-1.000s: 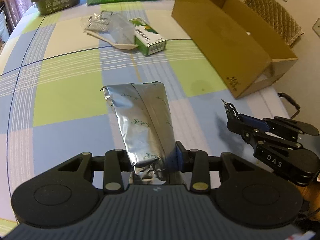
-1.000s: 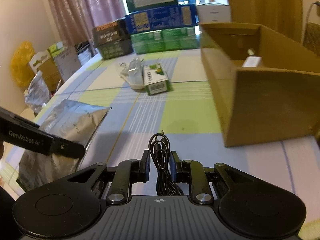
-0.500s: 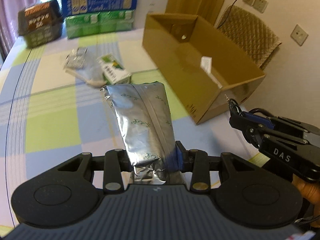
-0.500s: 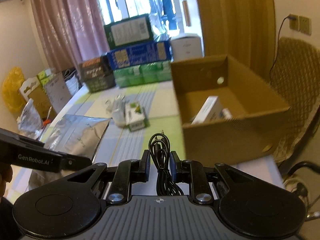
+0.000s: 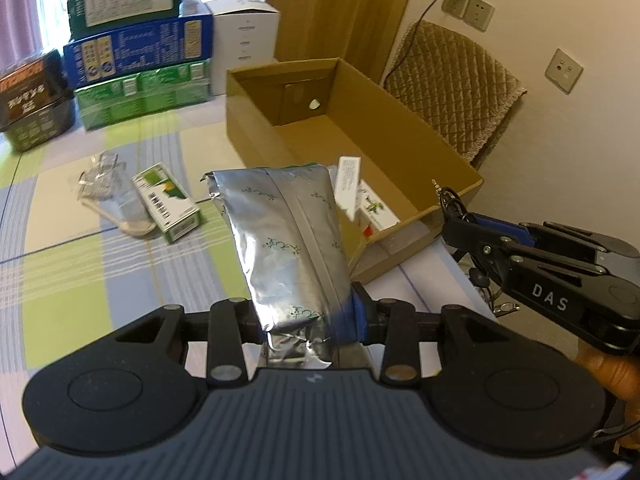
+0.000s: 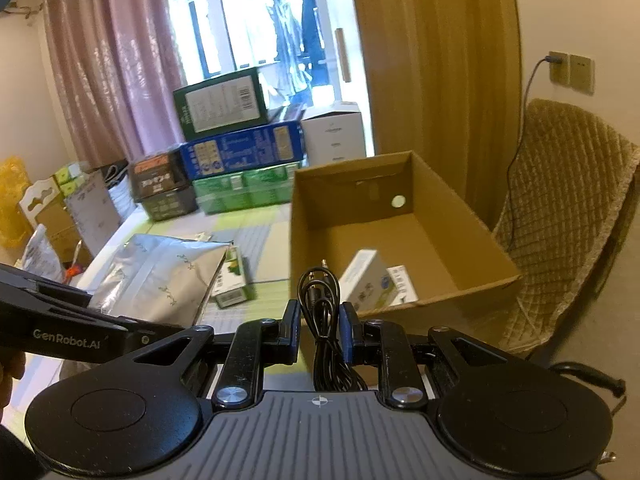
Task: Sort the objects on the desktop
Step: 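Carry the foil pouch and black cable over the cardboard box with both grippers, then open both grippers to drop the foil pouch and cable into the cardboard box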
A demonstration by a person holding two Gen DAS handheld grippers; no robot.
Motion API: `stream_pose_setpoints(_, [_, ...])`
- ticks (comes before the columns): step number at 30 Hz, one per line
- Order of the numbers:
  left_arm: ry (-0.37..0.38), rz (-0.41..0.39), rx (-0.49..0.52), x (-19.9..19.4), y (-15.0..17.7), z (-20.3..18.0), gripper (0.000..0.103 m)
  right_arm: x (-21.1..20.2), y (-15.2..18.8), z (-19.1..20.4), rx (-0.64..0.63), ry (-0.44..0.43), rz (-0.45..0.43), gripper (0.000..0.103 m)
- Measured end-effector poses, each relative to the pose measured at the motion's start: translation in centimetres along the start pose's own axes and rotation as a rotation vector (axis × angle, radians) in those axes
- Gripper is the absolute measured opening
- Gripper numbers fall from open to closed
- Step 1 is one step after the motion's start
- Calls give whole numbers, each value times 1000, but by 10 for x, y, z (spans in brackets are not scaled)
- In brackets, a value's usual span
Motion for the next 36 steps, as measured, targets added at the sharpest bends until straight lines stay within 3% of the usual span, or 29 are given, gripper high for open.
stream_pose_setpoints(15, [32,-6,53,30,-54,-45,33,19,-41,-63,-16,62,-32,17])
stream_pose_setpoints(26, [53,-3,9,76,-109,-62,33,60,-68,-111,1,75,-6,17])
stream_pose_setpoints(36, [54,6,-21,114,-144,-62,33,89,-76,-128,10,75,16,17])
Point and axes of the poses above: each gripper's, at about its wrist camera, not at the fingertips, and x roughly the way its jaws point, z to its left, y to its underside, the point moved 8 cm from there along x, roughly the way its jaws point, and after that the axes turned 9 degrees about -x, right-handed, at the moved point
